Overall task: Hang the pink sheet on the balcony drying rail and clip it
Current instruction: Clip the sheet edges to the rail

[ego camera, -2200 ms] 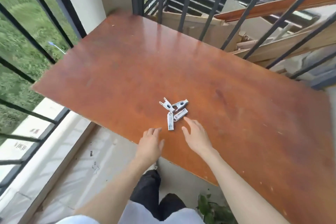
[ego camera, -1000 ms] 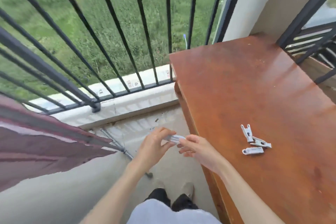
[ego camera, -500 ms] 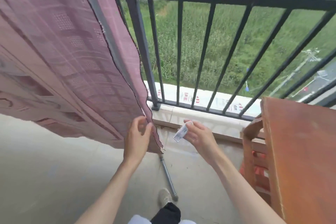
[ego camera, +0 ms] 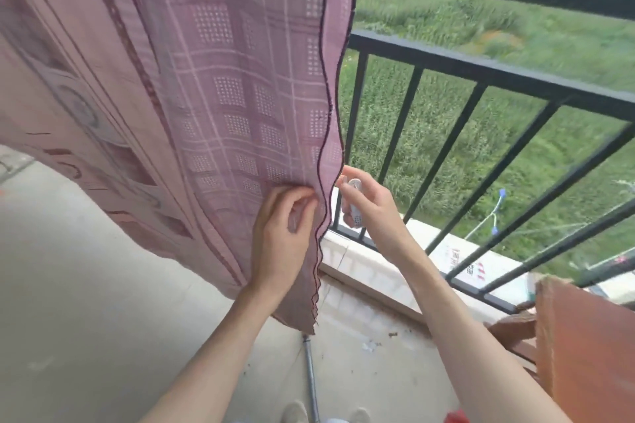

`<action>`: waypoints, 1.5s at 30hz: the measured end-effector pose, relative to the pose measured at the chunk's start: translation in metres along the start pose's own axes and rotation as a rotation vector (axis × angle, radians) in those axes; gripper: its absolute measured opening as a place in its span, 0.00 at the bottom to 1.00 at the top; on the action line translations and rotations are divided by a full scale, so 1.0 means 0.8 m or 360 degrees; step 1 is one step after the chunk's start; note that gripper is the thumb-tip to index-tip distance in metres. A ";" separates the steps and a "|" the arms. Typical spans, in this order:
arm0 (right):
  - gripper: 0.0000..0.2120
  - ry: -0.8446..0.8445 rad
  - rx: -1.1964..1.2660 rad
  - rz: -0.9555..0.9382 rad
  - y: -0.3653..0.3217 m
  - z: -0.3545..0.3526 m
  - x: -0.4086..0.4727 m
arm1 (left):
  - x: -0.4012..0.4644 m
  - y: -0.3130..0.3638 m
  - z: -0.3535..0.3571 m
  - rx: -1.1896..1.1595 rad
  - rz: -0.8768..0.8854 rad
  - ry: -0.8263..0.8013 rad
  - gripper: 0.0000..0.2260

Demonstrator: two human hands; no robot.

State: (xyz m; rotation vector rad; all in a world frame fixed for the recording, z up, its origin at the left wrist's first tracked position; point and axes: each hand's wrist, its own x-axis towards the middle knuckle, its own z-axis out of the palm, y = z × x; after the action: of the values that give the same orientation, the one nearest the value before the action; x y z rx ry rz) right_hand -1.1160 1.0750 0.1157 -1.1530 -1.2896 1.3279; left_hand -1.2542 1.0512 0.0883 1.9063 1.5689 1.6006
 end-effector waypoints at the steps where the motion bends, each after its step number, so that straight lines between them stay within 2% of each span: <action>1: 0.09 -0.0041 -0.0051 -0.0039 -0.005 0.000 0.000 | 0.003 0.006 0.001 -0.0001 0.0025 0.0012 0.07; 4: 0.09 -0.0135 -0.0055 -0.0119 -0.015 -0.007 0.002 | 0.008 0.022 0.004 0.0004 0.0072 0.0090 0.08; 7: 0.17 -0.0257 -0.0115 -0.0145 -0.020 -0.015 0.005 | 0.012 0.035 0.006 -0.0024 0.0029 0.0183 0.09; 9: 0.17 -0.0360 -0.0218 -0.0183 -0.021 -0.017 0.007 | 0.016 0.045 0.005 -0.0039 -0.0009 0.0244 0.10; 13: 0.18 -0.0462 -0.0369 -0.0191 -0.018 -0.017 0.009 | 0.032 0.066 0.001 -0.0056 -0.0157 0.0416 0.13; 17: 0.19 -0.0501 -0.0408 -0.0166 -0.011 -0.014 0.010 | 0.043 0.074 0.001 0.0074 -0.0308 0.0402 0.18; 19: 0.19 -0.0501 -0.0436 -0.0183 -0.006 -0.013 0.009 | 0.043 0.072 0.005 0.0158 -0.0335 0.0362 0.16; 22: 0.20 -0.0443 -0.0464 -0.0140 0.002 -0.015 0.007 | 0.032 0.059 0.010 0.0229 -0.0355 0.0353 0.05; 24: 0.18 -0.0408 -0.0443 -0.0063 0.009 -0.018 0.004 | 0.021 0.048 0.012 0.0219 -0.0445 0.0331 0.02; 27: 0.18 -0.0333 -0.0438 0.0039 0.024 -0.019 -0.003 | 0.007 0.034 0.017 0.0205 -0.0599 0.0279 0.03; 33: 0.27 -0.0196 -0.0359 0.0212 0.053 -0.020 -0.013 | 0.004 0.038 0.029 0.0208 -0.0717 0.0350 0.10; 35: 0.25 -0.0132 -0.0362 0.0247 0.060 -0.021 -0.014 | 0.003 0.039 0.028 0.0210 -0.0743 0.0353 0.11; 38: 0.13 -0.0062 -0.0261 0.0265 0.065 -0.025 -0.016 | 0.003 0.039 0.027 0.0192 -0.0751 0.0323 0.16; 41: 0.04 -0.0066 -0.0135 0.0228 0.065 -0.029 -0.018 | 0.004 0.042 0.028 0.0190 -0.0736 0.0261 0.14; 45: 0.04 -0.0150 -0.0282 0.0132 0.054 -0.028 -0.012 | 0.004 0.041 0.025 0.0308 -0.0620 0.0200 0.13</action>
State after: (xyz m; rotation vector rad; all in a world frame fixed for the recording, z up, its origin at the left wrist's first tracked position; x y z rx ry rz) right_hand -1.0927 1.0672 0.0726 -1.2907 -1.4653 1.3635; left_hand -1.2196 1.0494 0.1054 1.4774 2.0603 1.4651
